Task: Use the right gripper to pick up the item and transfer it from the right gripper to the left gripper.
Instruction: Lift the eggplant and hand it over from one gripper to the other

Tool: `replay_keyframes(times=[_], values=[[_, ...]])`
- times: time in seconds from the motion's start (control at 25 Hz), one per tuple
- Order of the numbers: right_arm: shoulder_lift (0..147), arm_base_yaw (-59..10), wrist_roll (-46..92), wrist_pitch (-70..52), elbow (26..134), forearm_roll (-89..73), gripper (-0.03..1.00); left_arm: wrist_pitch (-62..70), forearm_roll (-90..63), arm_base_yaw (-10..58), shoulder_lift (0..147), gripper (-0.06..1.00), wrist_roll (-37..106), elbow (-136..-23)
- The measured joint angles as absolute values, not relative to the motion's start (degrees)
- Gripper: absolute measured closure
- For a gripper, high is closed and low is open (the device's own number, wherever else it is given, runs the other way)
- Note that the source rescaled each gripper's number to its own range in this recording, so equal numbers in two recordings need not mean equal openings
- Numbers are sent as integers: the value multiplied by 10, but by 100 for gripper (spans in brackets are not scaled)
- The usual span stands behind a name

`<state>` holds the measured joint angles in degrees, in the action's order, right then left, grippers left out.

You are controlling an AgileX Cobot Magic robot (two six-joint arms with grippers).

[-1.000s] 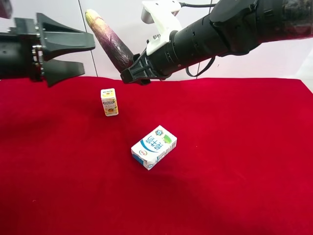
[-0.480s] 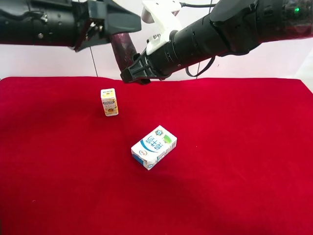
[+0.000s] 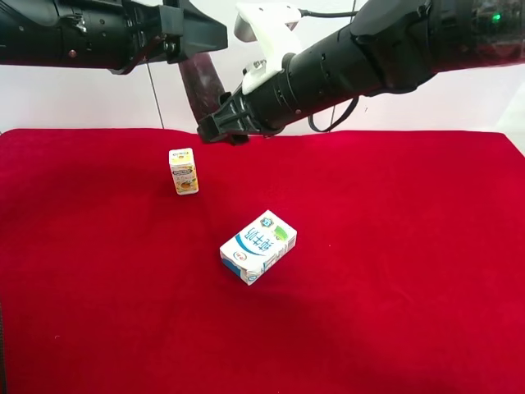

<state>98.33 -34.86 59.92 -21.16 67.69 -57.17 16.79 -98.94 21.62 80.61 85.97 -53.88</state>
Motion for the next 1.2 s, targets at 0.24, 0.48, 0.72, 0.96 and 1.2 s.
replay_keyframes(times=[0.24,0.48,0.72,0.96,1.2], values=[[984,-387,618,-202,677,-576,97,165,-991,216,834,3,860,-539],[984,-388,606,-191,677,-587,97,175,-991,216,844,3,860,-539],[984,-388,602,-186,677,-587,97,175,-991,216,844,40,858,-539],[984,-391,600,-173,679,-591,97,189,-1001,219,844,94,854,-542],[984,-391,599,-172,679,-591,97,189,-1001,219,845,94,856,-543]])
